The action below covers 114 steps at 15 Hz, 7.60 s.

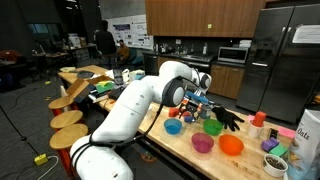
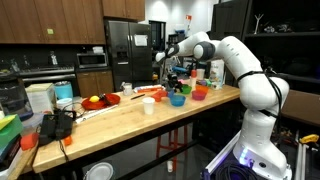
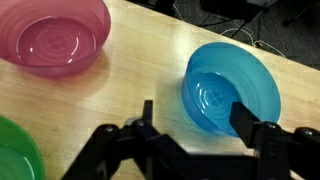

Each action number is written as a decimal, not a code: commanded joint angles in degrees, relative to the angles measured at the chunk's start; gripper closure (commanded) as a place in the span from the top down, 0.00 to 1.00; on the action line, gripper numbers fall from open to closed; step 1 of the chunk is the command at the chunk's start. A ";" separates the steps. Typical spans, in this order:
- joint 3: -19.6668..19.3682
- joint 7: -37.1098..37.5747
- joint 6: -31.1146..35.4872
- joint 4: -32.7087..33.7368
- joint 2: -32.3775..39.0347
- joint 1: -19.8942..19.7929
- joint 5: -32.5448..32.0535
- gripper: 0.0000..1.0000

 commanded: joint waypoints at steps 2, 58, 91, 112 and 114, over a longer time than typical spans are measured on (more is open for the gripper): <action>-0.27 2.56 -1.38 2.08 0.28 0.27 -2.25 1.00; 0.17 -18.14 63.06 -77.34 -52.59 8.11 -16.63 1.00; -2.76 -46.31 67.01 -72.40 -46.07 4.57 -6.43 0.01; -2.35 -8.08 50.81 -67.94 -50.96 5.18 -23.93 0.01; -1.94 -4.28 48.90 -68.84 -52.54 5.47 -23.97 0.01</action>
